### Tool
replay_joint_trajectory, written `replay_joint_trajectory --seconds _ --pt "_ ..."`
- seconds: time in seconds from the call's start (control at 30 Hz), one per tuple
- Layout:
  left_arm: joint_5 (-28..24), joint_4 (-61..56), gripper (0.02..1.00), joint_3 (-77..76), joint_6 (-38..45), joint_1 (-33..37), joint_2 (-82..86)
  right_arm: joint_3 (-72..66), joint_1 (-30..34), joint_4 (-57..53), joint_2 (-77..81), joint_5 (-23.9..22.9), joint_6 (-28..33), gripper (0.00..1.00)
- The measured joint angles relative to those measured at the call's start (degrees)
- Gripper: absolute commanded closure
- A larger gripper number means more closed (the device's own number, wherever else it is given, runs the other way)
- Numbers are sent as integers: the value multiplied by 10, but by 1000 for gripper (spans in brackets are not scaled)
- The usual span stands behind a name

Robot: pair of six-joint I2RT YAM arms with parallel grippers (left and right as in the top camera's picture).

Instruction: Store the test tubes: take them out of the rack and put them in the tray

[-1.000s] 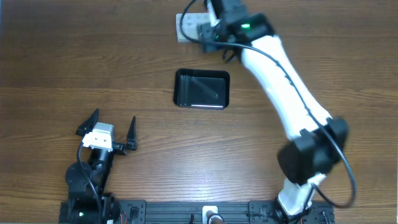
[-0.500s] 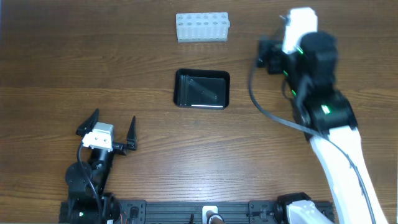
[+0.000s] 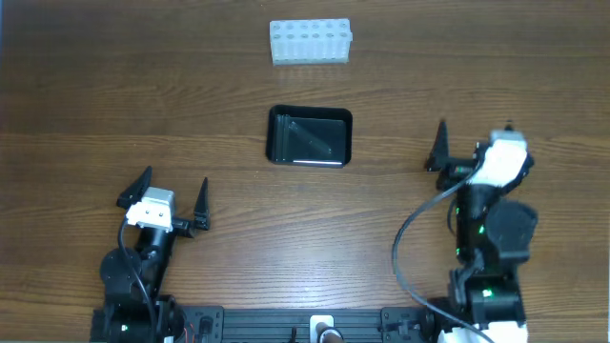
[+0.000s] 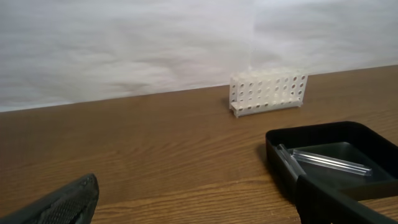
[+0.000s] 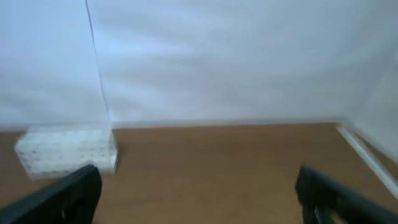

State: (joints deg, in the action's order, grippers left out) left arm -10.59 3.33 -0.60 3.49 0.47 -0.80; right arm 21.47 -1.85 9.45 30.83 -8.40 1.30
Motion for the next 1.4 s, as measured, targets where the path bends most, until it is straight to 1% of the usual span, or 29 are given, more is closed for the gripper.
replay_joint_trajectory --seconds 0.1,0.2,0.3,0.43,0.53,0.63,0.87,1.13,1.4 --pt "0 0 18 0 0 0 0 -80 0 78 -38 -12 3 9" --pt "0 0 18 0 0 0 0 -132 0 130 -70 -20 7 9" --pt "0 0 18 0 0 0 0 -162 1 151 -97 -24 9 7" --pt "0 0 18 0 0 0 0 -191 6 150 -138 -28 11 7" --pt "0 0 18 0 0 0 0 -203 7 118 -171 -28 12 7" --pt "0 0 20 0 0 0 0 -208 7 60 -210 -28 11 7" --pt "0 0 18 0 0 0 0 -209 7 -36 -289 -31 11 9" --pt "0 0 18 0 0 0 0 -209 7 -122 -299 -41 11 7" --pt "0 0 18 0 0 0 0 -209 7 -123 -299 -42 11 7"
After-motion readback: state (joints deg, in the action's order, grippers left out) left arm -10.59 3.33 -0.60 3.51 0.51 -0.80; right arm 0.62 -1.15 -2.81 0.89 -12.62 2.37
